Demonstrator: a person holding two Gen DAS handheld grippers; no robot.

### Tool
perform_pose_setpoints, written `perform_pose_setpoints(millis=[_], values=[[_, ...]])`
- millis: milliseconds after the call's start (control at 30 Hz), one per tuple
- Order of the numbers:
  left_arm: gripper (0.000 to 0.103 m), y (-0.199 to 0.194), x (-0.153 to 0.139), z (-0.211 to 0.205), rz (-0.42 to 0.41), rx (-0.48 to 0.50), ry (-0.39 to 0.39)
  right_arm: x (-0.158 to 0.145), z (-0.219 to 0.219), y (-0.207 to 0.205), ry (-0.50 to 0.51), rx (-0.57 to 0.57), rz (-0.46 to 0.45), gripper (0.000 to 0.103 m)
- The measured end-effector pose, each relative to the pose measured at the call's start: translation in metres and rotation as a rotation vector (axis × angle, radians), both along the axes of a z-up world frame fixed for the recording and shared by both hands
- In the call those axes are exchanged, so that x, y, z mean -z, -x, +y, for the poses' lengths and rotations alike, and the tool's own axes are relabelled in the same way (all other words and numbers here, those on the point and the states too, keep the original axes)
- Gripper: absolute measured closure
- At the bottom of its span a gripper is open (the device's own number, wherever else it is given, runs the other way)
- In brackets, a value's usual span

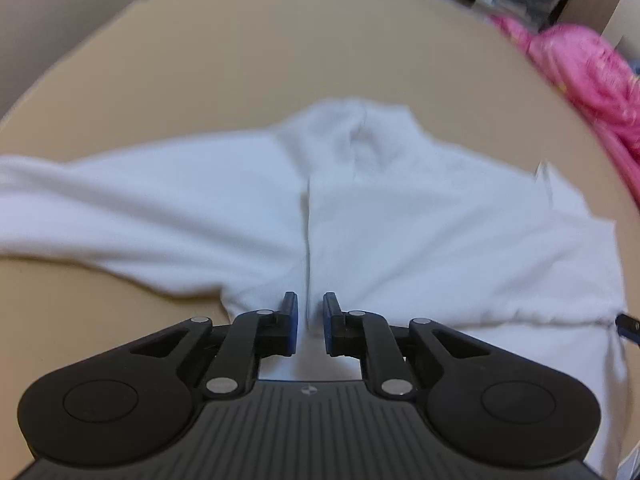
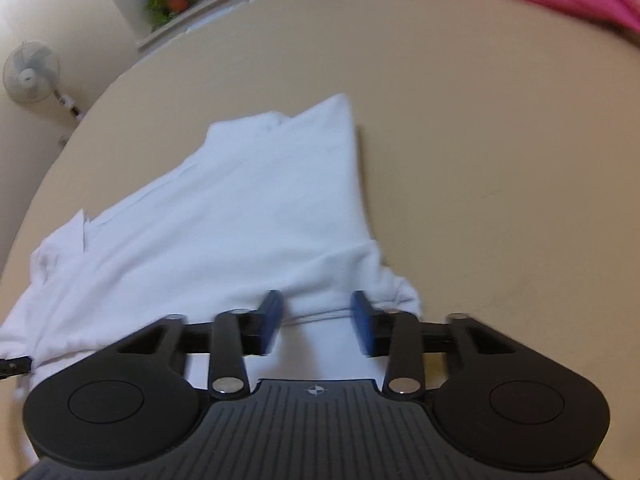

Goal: Fold small clothes

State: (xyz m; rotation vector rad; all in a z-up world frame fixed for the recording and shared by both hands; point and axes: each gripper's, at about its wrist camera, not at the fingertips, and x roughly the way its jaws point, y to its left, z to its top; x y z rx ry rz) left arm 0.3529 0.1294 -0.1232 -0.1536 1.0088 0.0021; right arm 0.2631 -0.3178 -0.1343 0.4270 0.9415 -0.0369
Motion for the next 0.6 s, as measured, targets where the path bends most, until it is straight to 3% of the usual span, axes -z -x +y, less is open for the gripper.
perform_pose_setpoints(millis=[133, 367, 533, 600], values=[[0.082, 0.013, -0.015, 0.003, -0.078, -0.018, -0.055, -0.039, 0.009, 0.020, 0.088, -0.068, -0.138, 0.059], [0.082, 0.031, -0.031, 0.006, -0.104, -0.043, -0.059, -0.103, -0.016, 0.076, 0.190, -0.076, -0.361, 0.053], [0.082, 0.055, -0.050, 0.017, -0.151, -0.041, -0.078, -0.107, -0.043, 0.124, 0.213, -0.019, -0.393, 0.052], [0.081, 0.064, -0.055, 0.023, -0.167, -0.049, -0.091, -0.095, -0.048, 0.135, 0.220, 0.016, -0.353, 0.052]])
